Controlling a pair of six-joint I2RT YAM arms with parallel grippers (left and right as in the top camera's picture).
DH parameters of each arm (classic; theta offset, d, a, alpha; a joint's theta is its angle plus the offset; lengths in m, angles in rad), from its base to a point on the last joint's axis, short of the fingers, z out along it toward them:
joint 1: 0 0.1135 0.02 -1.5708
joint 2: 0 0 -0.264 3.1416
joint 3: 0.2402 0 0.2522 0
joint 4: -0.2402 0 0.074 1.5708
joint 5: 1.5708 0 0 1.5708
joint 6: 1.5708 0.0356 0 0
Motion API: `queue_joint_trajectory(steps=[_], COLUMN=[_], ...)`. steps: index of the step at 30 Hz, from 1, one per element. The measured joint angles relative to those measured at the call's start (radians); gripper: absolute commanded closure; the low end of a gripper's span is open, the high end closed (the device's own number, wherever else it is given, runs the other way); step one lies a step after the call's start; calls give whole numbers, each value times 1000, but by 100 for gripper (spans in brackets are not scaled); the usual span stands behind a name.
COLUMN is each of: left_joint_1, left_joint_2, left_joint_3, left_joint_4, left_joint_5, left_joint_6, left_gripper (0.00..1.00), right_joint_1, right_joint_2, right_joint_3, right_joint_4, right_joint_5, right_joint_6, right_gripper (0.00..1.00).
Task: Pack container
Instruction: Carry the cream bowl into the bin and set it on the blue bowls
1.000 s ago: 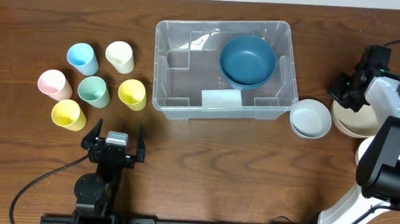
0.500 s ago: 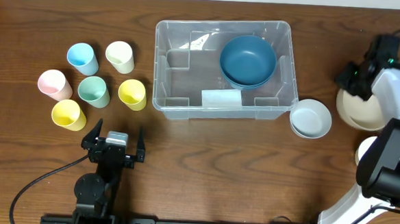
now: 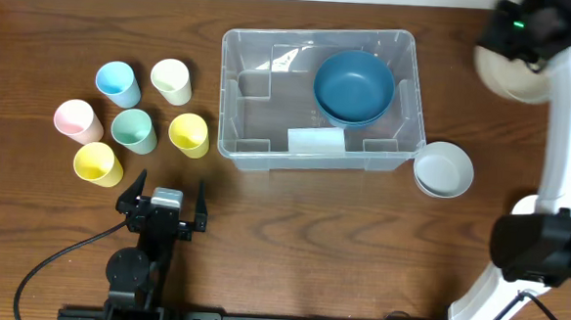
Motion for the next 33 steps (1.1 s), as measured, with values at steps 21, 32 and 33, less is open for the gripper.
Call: queue_joint_trajectory(steps=[21, 32, 33], left_joint_1=[0, 0, 0], left_joint_2=[0, 0, 0], left_joint_3=[0, 0, 0], left_joint_4=[0, 0, 0], left_joint_5=[0, 0, 0], left_joint_6=[0, 0, 0], left_gripper=[2, 2, 2], right_joint_1=[552, 550, 548], right_joint_2=[182, 294, 295], right_joint_3=[11, 11, 11], right_joint_4=[21, 17, 16], right_joint_5=[286, 308, 311], right_joint_6=[-56, -50, -48], right_gripper=[94, 39, 37])
